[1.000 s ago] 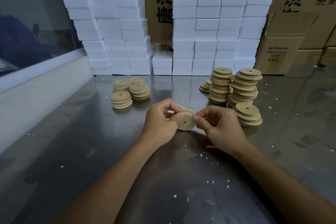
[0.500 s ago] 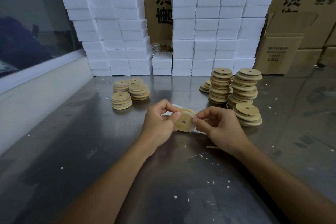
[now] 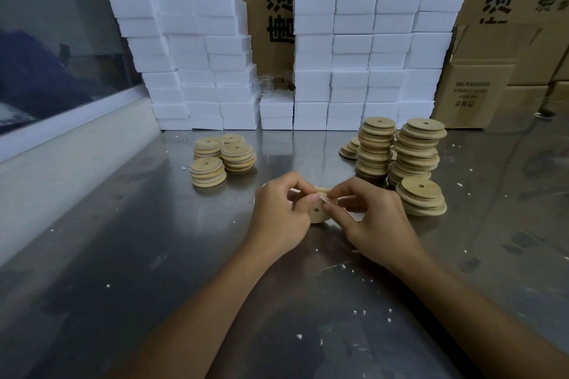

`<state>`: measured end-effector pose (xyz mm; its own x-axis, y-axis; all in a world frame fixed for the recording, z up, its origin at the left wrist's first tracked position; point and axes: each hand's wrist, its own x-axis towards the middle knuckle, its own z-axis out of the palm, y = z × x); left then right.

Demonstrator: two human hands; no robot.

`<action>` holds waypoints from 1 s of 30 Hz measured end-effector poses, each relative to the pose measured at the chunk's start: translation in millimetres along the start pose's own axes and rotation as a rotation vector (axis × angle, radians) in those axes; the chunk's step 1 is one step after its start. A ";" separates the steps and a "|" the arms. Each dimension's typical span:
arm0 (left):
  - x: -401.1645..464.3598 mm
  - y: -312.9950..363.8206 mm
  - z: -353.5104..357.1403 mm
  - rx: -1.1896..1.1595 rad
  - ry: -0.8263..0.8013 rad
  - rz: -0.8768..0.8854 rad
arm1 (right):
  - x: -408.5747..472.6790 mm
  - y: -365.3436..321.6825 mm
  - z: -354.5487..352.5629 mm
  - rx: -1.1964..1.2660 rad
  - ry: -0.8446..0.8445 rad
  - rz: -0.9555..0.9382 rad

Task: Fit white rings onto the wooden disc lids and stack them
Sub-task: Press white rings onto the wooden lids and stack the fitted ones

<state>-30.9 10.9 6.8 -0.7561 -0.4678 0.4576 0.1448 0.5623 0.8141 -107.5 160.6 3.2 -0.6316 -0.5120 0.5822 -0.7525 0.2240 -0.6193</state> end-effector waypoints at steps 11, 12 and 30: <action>1.9 -1.6 -1.0 -0.012 -0.005 0.001 | 4.8 6.1 -3.7 0.214 -0.046 0.171; 1.8 -1.9 -1.4 -0.006 -0.010 0.010 | 5.2 6.6 -5.2 0.230 -0.063 0.176; 1.7 -0.4 -3.4 -0.358 -0.005 -0.235 | 5.7 10.8 -7.7 0.354 -0.108 0.256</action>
<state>-30.1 7.5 8.5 -0.7982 -0.5509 0.2439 0.1798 0.1685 0.9692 -120.7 166.6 3.9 -0.7519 -0.5647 0.3403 -0.4524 0.0664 -0.8893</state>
